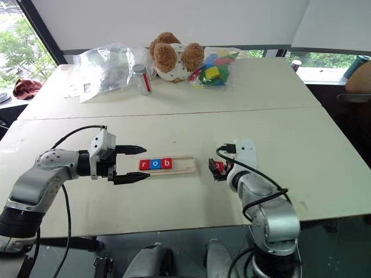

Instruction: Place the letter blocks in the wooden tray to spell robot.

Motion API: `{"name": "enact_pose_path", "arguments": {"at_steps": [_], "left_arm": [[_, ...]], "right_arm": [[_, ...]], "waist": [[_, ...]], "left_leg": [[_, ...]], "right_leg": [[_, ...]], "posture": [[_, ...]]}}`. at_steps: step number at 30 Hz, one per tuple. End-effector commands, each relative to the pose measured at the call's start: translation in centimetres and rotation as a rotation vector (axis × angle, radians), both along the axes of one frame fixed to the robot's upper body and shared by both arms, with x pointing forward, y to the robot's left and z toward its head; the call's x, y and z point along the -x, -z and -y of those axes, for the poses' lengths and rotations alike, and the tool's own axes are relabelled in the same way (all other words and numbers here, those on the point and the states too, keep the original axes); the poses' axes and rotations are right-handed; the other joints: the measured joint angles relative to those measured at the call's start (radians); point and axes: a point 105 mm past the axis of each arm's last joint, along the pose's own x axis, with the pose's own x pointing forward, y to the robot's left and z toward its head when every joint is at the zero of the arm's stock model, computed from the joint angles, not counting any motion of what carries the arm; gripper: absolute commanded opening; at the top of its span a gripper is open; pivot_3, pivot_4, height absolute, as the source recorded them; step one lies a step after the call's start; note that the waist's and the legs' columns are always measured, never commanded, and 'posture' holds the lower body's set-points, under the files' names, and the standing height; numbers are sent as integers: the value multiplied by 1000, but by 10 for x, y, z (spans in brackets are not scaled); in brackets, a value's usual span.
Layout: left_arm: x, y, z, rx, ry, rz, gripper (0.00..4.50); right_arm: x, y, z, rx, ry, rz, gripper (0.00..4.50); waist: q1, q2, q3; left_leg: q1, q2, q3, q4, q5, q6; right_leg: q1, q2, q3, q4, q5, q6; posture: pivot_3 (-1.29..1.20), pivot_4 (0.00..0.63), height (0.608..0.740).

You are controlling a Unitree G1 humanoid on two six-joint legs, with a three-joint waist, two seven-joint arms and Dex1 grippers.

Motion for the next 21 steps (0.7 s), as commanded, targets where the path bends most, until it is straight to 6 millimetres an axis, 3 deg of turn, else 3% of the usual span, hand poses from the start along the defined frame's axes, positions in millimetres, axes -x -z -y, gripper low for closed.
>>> {"name": "enact_pose_path", "arguments": {"at_steps": [1,5,10,21], "left_arm": [[9,-8,4,-28,76,40,4500],[22,-9,10,-52,136,59,4500],[34,-13,21,-52,176,63,4500],[30,-5,21,-42,84,66,4500]], "right_arm": [[6,-15,-8,1,-311,40,4455],[1,-14,25,54,-583,59,4455],[-12,20,53,243,-760,53,4455],[-29,40,47,250,-873,89,4455]], "waist": [[1,0,0],[6,-2,1],[3,-2,1],[8,-1,2]], "left_leg": [[0,0,0,0,0,0],[0,0,0,0,-1,2],[1,0,1,1,-2,3],[1,2,2,2,-1,2]], "right_leg": [[0,0,0,0,0,0],[2,0,-1,-3,0,0],[4,-1,0,-3,0,0],[2,-1,1,-1,0,0]], "posture": [[0,150,740],[0,150,740],[0,150,740],[0,150,740]]}}
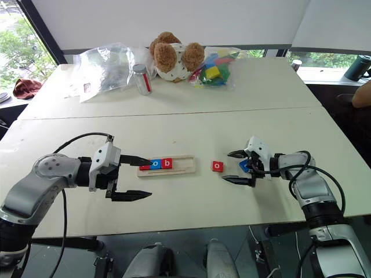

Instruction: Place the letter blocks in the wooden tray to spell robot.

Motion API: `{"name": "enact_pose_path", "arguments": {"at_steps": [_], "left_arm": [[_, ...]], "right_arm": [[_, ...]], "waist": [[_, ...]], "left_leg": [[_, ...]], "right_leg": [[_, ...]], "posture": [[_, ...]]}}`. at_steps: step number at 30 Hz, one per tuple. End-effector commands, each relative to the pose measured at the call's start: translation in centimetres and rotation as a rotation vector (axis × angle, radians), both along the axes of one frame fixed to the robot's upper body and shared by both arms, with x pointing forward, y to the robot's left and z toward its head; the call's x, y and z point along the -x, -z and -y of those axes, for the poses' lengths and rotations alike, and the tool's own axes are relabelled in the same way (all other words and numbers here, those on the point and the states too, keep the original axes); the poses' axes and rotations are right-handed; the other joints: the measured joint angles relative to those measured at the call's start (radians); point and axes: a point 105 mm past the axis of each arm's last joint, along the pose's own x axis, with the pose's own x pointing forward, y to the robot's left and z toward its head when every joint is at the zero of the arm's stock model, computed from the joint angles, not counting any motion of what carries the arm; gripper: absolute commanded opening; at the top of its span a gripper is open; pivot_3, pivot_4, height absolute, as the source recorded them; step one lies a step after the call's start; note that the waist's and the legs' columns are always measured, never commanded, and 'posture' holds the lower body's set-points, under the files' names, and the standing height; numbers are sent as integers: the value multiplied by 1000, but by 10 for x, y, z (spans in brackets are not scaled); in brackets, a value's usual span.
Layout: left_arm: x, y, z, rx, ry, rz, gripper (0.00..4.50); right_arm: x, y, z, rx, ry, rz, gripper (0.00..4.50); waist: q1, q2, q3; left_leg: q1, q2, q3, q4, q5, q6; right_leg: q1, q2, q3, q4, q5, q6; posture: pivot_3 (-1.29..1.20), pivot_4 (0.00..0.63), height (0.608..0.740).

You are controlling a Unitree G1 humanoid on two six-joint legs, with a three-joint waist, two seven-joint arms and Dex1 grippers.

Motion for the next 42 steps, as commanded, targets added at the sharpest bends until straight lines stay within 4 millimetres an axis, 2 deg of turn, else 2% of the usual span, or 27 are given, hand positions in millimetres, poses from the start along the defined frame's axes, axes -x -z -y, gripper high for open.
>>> {"name": "enact_pose_path", "arguments": {"at_steps": [1,5,10,13,18,22,26,29,32,36,42], "left_arm": [[0,-3,2,13,-14,27,4500],[0,7,-1,-40,-22,40,4500],[-2,8,-1,-40,-29,42,4500],[-4,10,-3,-48,-31,43,4500],[-11,14,-13,-78,-64,54,4500],[-17,13,-27,-96,-111,66,4500],[-29,9,-49,-115,-192,73,4500],[-35,11,-59,-121,-216,65,4500],[-36,12,-58,-115,-211,47,4500],[-36,17,-61,-126,-216,35,4500],[-36,17,-55,-107,-219,43,4500]], "right_arm": [[-4,-6,-6,-1,-40,42,4455],[-4,-5,-8,2,-64,35,4455],[-9,-2,-9,-2,-63,29,4455],[-11,1,-10,4,-67,29,3582],[-13,2,-13,4,-74,17,1165],[-14,-9,-23,-22,-91,31,1122],[-20,-39,-58,-73,-177,43,1122],[-15,-38,-82,-11,-285,-47,1122],[-22,-34,-95,48,-308,-60,1122],[-32,-30,-107,97,-326,-34,1122],[-32,-30,-121,108,-400,-16,1122]], "waist": [[1,0,0],[0,0,0],[-2,0,0],[-1,0,0],[-3,0,0],[-3,0,0],[-10,1,0],[-8,1,0],[0,1,0],[-1,1,0],[-6,1,0]], "left_leg": [[0,0,0,0,0,0],[0,0,0,0,0,0],[0,0,0,0,0,-1],[0,0,0,0,0,-1],[0,0,0,0,0,-1],[0,0,0,-1,0,-1],[0,0,0,-1,0,-1],[0,0,0,-1,1,-2],[-1,0,-1,-1,1,-2],[-3,-2,-1,-1,0,-2],[-3,-2,-1,-1,1,-2]], "right_leg": [[0,0,0,0,0,0],[0,-1,0,0,0,0],[0,-1,0,0,0,0],[0,-1,0,0,0,0],[0,-1,0,0,0,0],[0,-1,0,0,0,0],[-2,-1,1,1,0,0],[-3,-1,1,1,0,0],[-3,-1,-1,1,0,0],[-3,-3,-1,0,0,0],[-4,-3,-1,0,0,0]], "posture": [[0,150,740],[0,150,740],[0,150,740],[0,150,740],[0,150,740],[0,150,740],[0,150,740],[0,150,740],[0,150,740],[0,150,740],[0,150,740]]}}
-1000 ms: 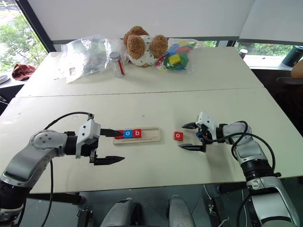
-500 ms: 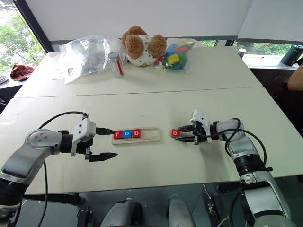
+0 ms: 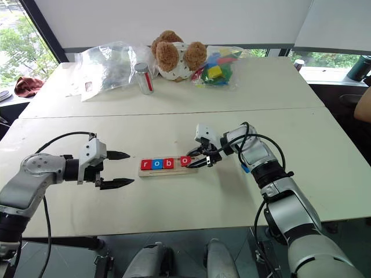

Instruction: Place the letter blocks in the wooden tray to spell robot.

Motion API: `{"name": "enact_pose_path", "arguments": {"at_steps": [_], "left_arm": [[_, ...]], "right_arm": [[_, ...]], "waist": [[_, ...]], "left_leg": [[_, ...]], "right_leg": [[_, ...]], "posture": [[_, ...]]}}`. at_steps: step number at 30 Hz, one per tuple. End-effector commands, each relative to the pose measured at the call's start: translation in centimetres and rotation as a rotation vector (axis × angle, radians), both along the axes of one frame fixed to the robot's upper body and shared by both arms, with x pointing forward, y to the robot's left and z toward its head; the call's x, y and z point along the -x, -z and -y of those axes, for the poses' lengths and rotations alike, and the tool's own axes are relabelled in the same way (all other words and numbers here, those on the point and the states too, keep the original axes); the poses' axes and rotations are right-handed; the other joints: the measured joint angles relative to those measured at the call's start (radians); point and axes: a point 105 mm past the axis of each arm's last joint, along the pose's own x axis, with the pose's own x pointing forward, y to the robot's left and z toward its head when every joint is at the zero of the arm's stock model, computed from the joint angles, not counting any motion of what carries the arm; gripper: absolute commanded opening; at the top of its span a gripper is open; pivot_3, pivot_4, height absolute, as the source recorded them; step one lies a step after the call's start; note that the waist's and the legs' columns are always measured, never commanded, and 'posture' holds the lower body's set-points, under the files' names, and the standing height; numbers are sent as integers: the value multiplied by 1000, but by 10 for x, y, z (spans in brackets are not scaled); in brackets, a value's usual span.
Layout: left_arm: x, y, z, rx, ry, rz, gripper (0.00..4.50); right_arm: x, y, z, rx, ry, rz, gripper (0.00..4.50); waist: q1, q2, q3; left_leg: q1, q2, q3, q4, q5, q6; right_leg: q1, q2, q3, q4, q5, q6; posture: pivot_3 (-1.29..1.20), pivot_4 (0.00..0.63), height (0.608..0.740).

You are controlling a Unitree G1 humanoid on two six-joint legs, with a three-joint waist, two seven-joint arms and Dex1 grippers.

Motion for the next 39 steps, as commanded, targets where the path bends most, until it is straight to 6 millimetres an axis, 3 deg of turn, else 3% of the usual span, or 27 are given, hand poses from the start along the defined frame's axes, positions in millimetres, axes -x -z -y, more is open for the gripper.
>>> {"name": "enact_pose_path", "arguments": {"at_steps": [1,17,26,33,39], "left_arm": [[-1,-7,4,8,6,38,4500],[0,-8,23,58,26,50,4500],[-1,-8,25,68,18,52,4500],[-3,-8,26,73,13,57,4500],[-4,-8,27,78,12,57,4500]], "right_arm": [[-3,-14,-11,-14,-51,53,1122],[-10,-7,-20,14,-50,107,1122],[-6,-8,-34,-10,-75,134,1122],[-7,-4,-34,-1,-66,142,1122],[-9,-13,-35,-39,-42,153,4163]], "waist": [[-2,0,0],[-3,0,0],[-3,0,0],[-3,0,0],[-3,0,0]], "left_leg": [[0,0,0,0,0,0],[0,0,0,0,1,-1],[0,0,0,0,2,-3],[0,0,0,0,2,-4],[0,0,0,0,3,-5]], "right_leg": [[0,0,0,0,0,0],[0,0,0,1,0,0],[0,0,0,1,0,0],[0,0,0,1,0,0],[0,1,0,1,0,0]], "posture": [[0,150,740],[0,150,740],[0,150,740],[0,150,740],[0,150,740]]}}
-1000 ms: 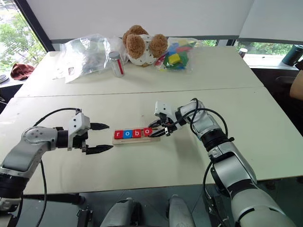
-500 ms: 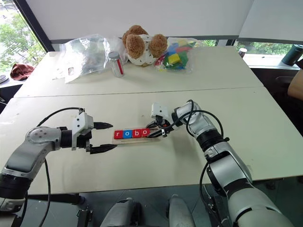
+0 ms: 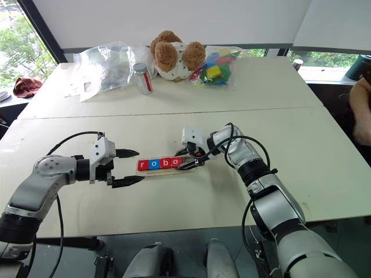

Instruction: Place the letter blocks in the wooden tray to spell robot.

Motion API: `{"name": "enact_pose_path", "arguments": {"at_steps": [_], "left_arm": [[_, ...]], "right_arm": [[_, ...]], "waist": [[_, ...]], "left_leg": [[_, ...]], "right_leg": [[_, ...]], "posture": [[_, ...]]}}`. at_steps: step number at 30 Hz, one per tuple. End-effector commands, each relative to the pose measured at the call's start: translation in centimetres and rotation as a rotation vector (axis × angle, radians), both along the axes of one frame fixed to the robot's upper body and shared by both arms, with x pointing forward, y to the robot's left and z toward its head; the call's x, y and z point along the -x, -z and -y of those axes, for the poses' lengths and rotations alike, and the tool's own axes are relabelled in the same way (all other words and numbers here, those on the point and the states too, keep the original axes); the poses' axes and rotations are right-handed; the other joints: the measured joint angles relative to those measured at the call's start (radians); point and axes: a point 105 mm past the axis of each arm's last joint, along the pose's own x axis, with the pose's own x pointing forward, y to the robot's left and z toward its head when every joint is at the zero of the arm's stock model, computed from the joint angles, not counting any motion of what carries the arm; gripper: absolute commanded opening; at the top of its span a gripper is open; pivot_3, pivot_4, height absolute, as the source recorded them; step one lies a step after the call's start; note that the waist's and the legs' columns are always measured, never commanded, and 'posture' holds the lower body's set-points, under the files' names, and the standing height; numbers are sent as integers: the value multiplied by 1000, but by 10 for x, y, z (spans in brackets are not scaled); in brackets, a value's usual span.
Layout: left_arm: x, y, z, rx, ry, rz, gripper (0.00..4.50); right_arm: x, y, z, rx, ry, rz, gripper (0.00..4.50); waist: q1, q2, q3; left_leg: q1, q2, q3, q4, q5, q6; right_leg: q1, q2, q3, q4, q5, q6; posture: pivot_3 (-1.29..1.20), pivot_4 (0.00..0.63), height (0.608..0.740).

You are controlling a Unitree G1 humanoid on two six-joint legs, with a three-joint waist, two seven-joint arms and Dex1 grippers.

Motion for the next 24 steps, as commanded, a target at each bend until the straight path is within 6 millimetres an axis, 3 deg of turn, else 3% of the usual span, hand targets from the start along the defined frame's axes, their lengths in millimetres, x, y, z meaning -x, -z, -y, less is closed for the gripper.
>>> {"name": "enact_pose_path", "arguments": {"at_steps": [1,8,17,24], "left_arm": [[-1,-6,4,1,15,25,4500],[-3,-6,3,1,9,30,4500],[-5,-6,4,0,10,35,4500],[-5,-5,3,-4,6,37,4500]], "right_arm": [[-3,-24,-7,-66,-4,62,4451],[-4,-40,-3,-84,4,106,4451],[1,-27,-7,-50,-24,115,4451],[-8,-20,-6,-11,-1,166,4451]], "waist": [[0,0,0],[2,0,0],[0,0,0],[1,0,0]], "left_leg": [[0,0,0,0,0,0],[0,0,0,0,0,0],[0,0,0,0,-1,1],[0,0,0,0,0,0]], "right_leg": [[0,0,0,0,0,0],[0,0,0,0,0,0],[0,0,0,0,0,0],[0,0,0,0,0,0]], "posture": [[0,150,740],[0,150,740],[0,150,740],[0,150,740]]}}
